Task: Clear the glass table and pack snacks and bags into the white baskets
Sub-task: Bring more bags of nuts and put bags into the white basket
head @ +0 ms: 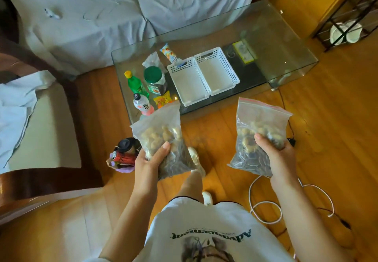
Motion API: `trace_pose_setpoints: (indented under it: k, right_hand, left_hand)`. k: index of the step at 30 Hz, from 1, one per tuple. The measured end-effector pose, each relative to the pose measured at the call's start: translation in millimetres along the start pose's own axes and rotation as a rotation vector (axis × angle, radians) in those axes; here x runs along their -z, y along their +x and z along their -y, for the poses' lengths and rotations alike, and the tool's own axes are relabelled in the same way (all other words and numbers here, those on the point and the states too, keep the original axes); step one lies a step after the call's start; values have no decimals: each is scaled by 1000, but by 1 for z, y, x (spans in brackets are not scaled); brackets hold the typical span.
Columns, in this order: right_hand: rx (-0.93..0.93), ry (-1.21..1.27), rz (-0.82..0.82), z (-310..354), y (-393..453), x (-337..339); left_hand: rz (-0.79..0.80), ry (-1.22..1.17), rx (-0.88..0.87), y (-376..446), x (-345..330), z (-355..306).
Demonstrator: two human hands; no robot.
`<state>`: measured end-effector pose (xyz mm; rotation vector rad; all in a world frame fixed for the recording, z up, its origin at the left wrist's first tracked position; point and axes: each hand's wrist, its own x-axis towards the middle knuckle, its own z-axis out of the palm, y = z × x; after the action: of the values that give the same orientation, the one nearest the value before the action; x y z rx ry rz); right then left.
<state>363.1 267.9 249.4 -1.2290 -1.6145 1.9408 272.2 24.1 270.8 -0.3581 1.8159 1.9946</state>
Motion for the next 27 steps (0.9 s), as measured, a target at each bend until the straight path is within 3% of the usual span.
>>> trace_pose_setpoints:
  k: [18, 27]
  right_hand:
    - [17, -58, 61, 128, 249, -120]
    - [-37, -127, 116, 157, 387, -163]
  left_hand:
    - [11, -42, -31, 279, -118, -120]
    - [-175, -55, 27, 368, -157, -131]
